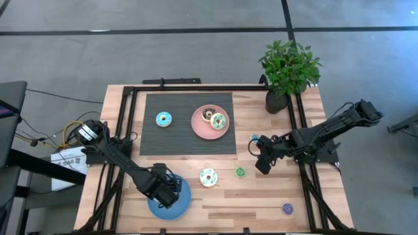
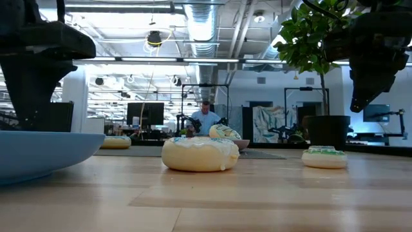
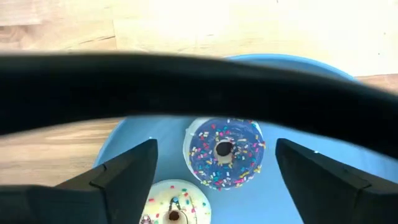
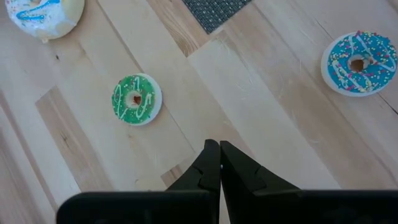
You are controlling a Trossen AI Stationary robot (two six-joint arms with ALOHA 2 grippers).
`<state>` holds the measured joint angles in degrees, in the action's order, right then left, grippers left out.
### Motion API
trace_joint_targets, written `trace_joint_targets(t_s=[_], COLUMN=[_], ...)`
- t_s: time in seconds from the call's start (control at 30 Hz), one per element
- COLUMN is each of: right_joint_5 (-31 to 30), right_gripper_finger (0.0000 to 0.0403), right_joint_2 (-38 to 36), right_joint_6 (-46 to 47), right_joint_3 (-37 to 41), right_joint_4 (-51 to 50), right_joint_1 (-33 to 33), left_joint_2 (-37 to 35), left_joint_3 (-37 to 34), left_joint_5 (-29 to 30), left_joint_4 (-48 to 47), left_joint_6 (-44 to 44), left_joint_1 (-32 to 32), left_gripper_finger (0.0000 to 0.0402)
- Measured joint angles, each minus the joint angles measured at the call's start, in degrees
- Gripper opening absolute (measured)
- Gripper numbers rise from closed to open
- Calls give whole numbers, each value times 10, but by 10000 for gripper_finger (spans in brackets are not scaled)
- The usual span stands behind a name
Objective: Pick & Place donuts
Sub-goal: Put the large blue donut on the pink plate
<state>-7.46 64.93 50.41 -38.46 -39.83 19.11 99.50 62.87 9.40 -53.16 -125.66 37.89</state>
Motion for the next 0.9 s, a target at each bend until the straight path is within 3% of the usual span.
trace_joint_targets(t_s=[0.3, 0.53, 0.73, 0.9], right_joint_5=[0, 0, 0, 0], right_gripper_finger=[1, 1, 1, 1], right_joint_2=[0, 0, 0, 0], right_joint_6=[1, 1, 1, 24], right_joint_3=[0, 0, 0, 0], right_joint_4=[0, 6, 38, 48], right_joint_1=[-1, -1, -1, -4], left_joint_2=[-16, -91, -163, -206], left_joint_3=[64, 89, 89, 76], left_joint_5=[4, 61, 120, 158], left_joint_4=[-131, -246, -324, -340], left_joint_6=[0, 30, 133, 289], left_joint_1=[-4, -37, -117, -232], left_gripper_finger=[338, 338, 338, 338])
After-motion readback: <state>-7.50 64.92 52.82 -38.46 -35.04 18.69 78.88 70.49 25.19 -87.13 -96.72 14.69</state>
